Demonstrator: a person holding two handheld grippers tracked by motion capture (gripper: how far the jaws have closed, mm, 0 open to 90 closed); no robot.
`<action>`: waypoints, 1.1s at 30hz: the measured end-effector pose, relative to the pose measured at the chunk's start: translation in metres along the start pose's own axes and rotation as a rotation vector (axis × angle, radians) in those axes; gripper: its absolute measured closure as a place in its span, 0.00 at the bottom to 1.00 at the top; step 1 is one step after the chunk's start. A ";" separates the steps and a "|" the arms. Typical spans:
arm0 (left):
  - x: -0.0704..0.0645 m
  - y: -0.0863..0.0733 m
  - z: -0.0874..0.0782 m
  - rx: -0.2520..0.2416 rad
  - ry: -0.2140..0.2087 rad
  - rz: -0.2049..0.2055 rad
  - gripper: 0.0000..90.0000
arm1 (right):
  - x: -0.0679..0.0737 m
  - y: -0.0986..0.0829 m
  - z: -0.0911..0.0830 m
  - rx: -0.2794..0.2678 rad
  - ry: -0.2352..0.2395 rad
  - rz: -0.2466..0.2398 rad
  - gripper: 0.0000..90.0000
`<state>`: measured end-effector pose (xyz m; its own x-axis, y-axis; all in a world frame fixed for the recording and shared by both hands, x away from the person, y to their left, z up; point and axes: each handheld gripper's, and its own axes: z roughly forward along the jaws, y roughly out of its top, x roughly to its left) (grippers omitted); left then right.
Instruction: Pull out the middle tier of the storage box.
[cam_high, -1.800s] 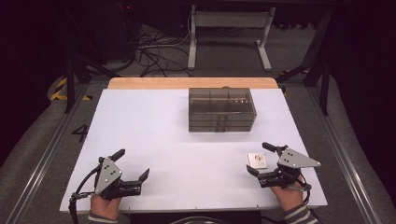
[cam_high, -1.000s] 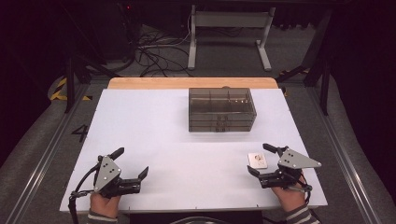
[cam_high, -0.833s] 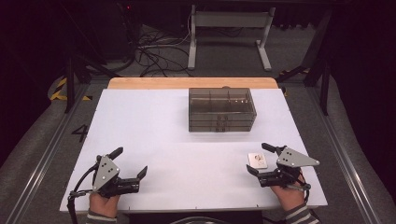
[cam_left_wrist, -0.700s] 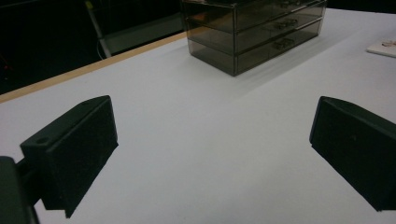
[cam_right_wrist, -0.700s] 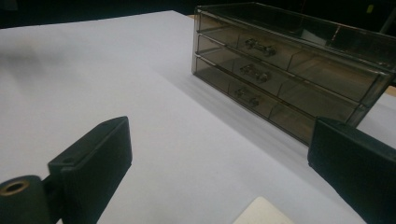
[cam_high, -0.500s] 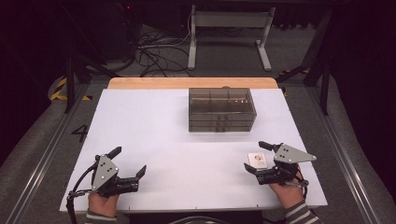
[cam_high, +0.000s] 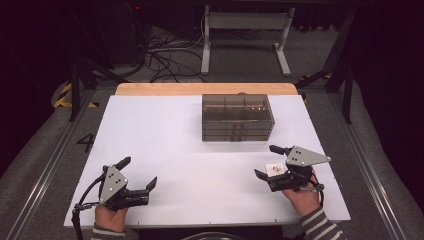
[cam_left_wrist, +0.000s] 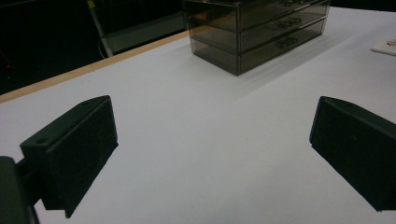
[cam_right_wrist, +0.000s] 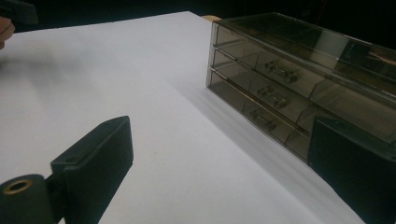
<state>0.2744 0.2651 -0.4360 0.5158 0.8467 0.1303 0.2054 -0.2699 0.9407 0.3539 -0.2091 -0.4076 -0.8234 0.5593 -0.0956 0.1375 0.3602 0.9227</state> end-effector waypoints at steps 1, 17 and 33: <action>0.000 0.000 0.000 0.000 0.000 0.000 0.02 | 0.000 0.002 0.001 -0.002 0.001 -0.002 0.09; -0.001 0.002 0.004 0.005 -0.010 0.015 0.02 | -0.003 0.019 0.016 0.005 0.013 -0.033 0.09; -0.002 0.002 0.005 0.010 -0.020 0.016 0.02 | -0.004 0.025 0.042 0.042 0.049 -0.063 0.02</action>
<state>0.2781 0.2607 -0.4363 0.5353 0.8331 0.1394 0.2052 -0.2883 0.9353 0.3838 -0.1715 -0.3997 -0.8572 0.4975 -0.1333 0.1070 0.4251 0.8988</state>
